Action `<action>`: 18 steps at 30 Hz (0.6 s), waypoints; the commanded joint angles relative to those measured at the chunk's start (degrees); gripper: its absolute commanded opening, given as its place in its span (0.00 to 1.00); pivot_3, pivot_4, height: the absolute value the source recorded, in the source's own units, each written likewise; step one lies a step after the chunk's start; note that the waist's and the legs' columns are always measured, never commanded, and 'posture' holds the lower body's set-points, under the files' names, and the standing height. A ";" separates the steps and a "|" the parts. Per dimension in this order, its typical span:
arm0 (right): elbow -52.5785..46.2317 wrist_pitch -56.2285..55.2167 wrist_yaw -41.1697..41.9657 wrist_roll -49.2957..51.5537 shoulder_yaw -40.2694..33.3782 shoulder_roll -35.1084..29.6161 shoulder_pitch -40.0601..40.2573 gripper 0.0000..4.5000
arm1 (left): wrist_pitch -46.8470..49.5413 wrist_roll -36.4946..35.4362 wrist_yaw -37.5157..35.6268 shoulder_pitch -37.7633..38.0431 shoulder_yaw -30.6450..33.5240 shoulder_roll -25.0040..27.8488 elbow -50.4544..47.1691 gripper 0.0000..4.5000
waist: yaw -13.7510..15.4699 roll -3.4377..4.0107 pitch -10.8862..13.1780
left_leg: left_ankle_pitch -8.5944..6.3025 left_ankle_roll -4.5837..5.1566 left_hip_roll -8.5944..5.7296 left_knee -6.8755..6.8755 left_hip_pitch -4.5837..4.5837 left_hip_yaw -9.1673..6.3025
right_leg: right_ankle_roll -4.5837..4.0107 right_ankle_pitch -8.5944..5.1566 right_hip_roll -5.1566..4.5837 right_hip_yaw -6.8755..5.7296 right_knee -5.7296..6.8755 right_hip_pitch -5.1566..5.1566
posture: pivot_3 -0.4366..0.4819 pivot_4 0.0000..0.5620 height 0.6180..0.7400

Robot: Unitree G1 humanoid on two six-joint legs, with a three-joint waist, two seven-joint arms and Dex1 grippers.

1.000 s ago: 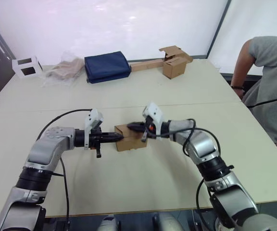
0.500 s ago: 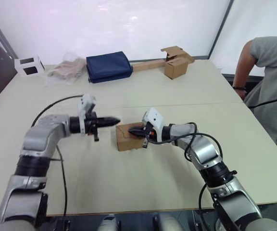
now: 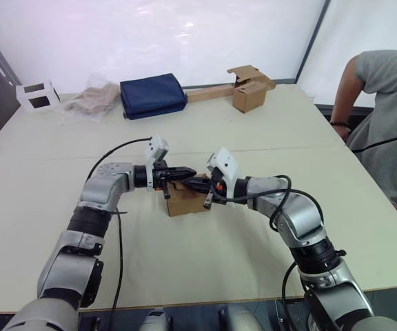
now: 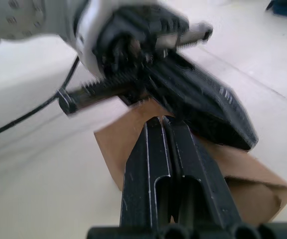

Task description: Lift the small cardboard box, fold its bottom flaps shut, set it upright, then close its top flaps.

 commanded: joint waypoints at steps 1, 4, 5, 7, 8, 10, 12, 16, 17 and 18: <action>-5.13 1.97 -1.06 1.98 -1.14 -0.35 0.19 0.00 | -1.34 0.44 -0.68 -1.48 0.44 -0.30 -0.29 0.01 | 0.00 0.00 0.00 | 0.00 0.00 0.00 0.00 0.00 0.00 | 0.00 0.00 0.00 0.00 0.00 0.00 | 0.48 0.27 1.00; -7.20 3.96 -1.45 2.22 0.22 -1.46 1.69 0.00 | -0.70 0.20 -0.49 -1.39 0.65 -0.53 -1.55 0.01 | 0.12 0.00 0.00 | 0.00 0.00 0.00 0.02 -0.01 -0.01 | 0.00 0.00 -0.01 0.00 0.00 0.01 | 0.48 0.27 1.00; -7.43 4.40 -1.55 2.29 0.53 -1.68 1.93 0.00 | -0.60 0.19 -0.40 -1.36 0.70 -0.56 -1.76 0.01 | 0.10 0.00 0.00 | 0.00 0.00 -0.01 0.02 -0.02 0.00 | 0.00 0.00 -0.02 0.00 -0.01 0.01 | 0.48 0.27 1.00; -7.39 4.60 -1.61 1.94 1.59 -2.13 2.41 0.00 | -0.53 0.10 -0.13 -1.30 0.96 -0.63 -2.02 0.01 | 0.04 0.00 0.00 | 0.00 0.00 -0.01 0.03 -0.01 0.00 | 0.00 0.00 -0.02 0.00 0.00 0.01 | 0.48 0.27 1.00; -7.16 4.54 -1.67 1.71 2.05 -2.26 2.55 0.00 | -0.56 0.07 0.04 -1.25 1.11 -0.66 -2.10 0.01 | 0.03 0.00 0.00 | 0.00 0.00 -0.01 0.02 -0.01 0.00 | 0.00 0.00 -0.01 0.00 0.00 0.01 | 0.48 0.27 1.00; -6.64 4.32 -1.82 1.43 2.65 -2.45 2.70 0.00 | -0.44 -0.04 0.29 -1.16 1.31 -0.68 -2.30 0.01 | -0.04 0.00 0.00 | 0.00 0.00 0.00 0.02 -0.01 -0.01 | 0.00 0.00 0.00 0.00 0.00 0.00 | 0.48 0.27 1.00; -5.77 3.75 -2.12 0.82 3.24 -2.59 2.75 0.00 | -0.08 -0.24 0.38 -1.04 1.43 -0.63 -2.67 0.01 | -0.02 0.00 0.00 | 0.00 0.00 0.00 0.01 -0.01 -0.01 | 0.00 0.00 0.01 0.00 0.00 0.00 | 0.48 0.27 1.00; -3.29 2.51 -2.96 -0.86 4.37 -2.56 2.81 0.00 | 0.30 -0.24 0.58 -0.36 1.35 -0.41 -3.80 0.01 | 0.04 0.00 0.00 | 0.00 0.00 0.00 0.02 -0.01 -0.01 | 0.00 0.00 0.00 0.00 0.00 0.00 | 0.48 0.27 1.00; -2.68 2.33 -3.19 -1.05 4.40 -2.44 2.69 0.00 | 0.44 -0.27 0.67 -0.18 1.36 -0.37 -4.07 0.01 | 0.06 0.00 0.00 | 0.00 0.00 0.00 0.02 -0.01 -0.01 | 0.00 0.00 0.00 0.00 0.00 0.00 | 0.48 0.27 1.00; -2.05 2.02 -3.36 -1.36 4.47 -2.42 2.46 0.00 | 0.53 -0.24 0.75 0.02 1.31 -0.32 -4.29 0.01 | 0.04 -0.01 0.00 | 0.00 0.00 -0.01 0.02 -0.02 -0.01 | 0.00 0.00 -0.01 0.00 0.00 0.00 | 0.48 0.27 1.00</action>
